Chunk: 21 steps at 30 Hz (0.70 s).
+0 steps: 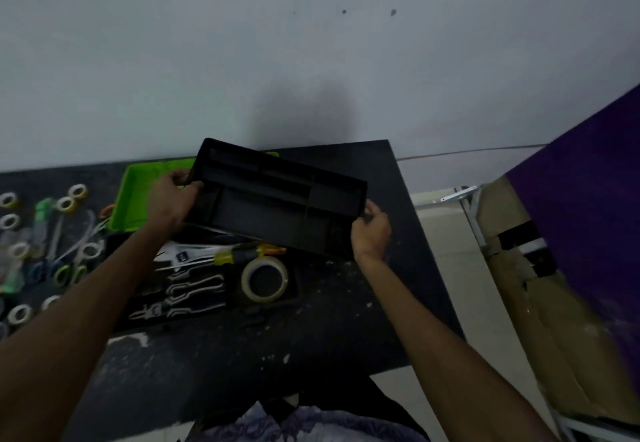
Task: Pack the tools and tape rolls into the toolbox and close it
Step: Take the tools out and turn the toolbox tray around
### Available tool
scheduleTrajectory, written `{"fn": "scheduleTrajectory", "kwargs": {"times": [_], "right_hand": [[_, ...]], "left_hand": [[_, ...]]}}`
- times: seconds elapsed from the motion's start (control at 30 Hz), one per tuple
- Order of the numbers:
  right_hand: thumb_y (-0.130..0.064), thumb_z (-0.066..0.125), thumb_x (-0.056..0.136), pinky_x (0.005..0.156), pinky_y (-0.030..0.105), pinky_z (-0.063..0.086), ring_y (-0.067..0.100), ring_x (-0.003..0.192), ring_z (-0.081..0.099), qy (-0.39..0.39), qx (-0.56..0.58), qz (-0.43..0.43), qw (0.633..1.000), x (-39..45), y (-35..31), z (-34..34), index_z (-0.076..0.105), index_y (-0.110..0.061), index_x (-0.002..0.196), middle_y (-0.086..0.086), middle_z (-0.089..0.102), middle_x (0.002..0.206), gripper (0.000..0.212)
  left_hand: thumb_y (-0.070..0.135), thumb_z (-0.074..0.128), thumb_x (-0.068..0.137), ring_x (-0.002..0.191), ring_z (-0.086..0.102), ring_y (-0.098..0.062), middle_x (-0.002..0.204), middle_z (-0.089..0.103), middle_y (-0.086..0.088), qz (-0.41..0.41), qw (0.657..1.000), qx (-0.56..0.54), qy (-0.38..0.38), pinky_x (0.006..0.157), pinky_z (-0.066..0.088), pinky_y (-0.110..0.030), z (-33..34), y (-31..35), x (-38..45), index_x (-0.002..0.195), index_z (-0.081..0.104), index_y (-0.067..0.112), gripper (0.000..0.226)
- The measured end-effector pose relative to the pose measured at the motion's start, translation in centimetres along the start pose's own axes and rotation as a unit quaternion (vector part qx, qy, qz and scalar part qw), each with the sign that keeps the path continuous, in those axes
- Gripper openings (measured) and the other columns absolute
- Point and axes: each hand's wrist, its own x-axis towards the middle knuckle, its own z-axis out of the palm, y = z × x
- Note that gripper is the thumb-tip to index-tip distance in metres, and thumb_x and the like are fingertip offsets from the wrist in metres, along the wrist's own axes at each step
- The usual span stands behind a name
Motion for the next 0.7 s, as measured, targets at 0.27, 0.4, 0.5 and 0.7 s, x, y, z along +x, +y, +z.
{"fn": "scheduleTrajectory", "kwargs": {"times": [0.27,0.4,0.5,0.7], "right_hand": [[0.0,0.048,0.092,0.093,0.028,0.05,0.021,0.108,0.059,-0.071,-0.023,-0.025,0.997,-7.9,-0.5,7.2,0.064,-0.02,0.125,0.004,0.058,0.124,0.041],[0.002,0.046,0.09,0.094,0.034,0.053,0.021,0.105,0.06,-0.085,-0.052,-0.023,0.995,-10.2,0.0,9.4,0.064,-0.022,0.124,0.004,0.061,0.121,0.045],[0.002,0.047,0.09,0.095,0.032,0.052,0.02,0.107,0.06,-0.075,-0.071,-0.018,0.994,-11.0,0.2,10.2,0.063,-0.02,0.127,0.004,0.061,0.122,0.046],[0.005,0.046,0.09,0.093,0.031,0.052,0.022,0.11,0.06,-0.069,-0.104,-0.012,0.992,-11.4,0.7,10.7,0.061,-0.015,0.129,0.005,0.061,0.127,0.047]], "left_hand": [[0.032,0.066,0.079,0.108,0.064,-0.028,0.109,0.071,-0.01,-0.06,0.998,0.01,0.028,0.093,0.046,-0.039,-9.9,-9.0,-2.3,0.109,0.069,0.014,0.036],[0.023,0.065,0.084,0.105,0.063,-0.029,0.111,0.069,-0.011,-0.093,0.996,-0.005,0.01,0.09,0.046,-0.039,-11.9,-12.7,-3.1,0.117,0.066,0.012,0.035],[0.019,0.064,0.085,0.102,0.061,-0.024,0.108,0.068,-0.004,-0.099,0.995,-0.022,-0.001,0.086,0.045,-0.034,-12.7,-14.7,-3.5,0.118,0.064,0.01,0.034],[0.014,0.063,0.087,0.095,0.057,-0.021,0.085,0.062,0.0,-0.113,0.992,-0.052,-0.02,0.086,0.039,-0.029,-12.8,-17.1,-4.9,0.105,0.062,0.016,0.018]]}}
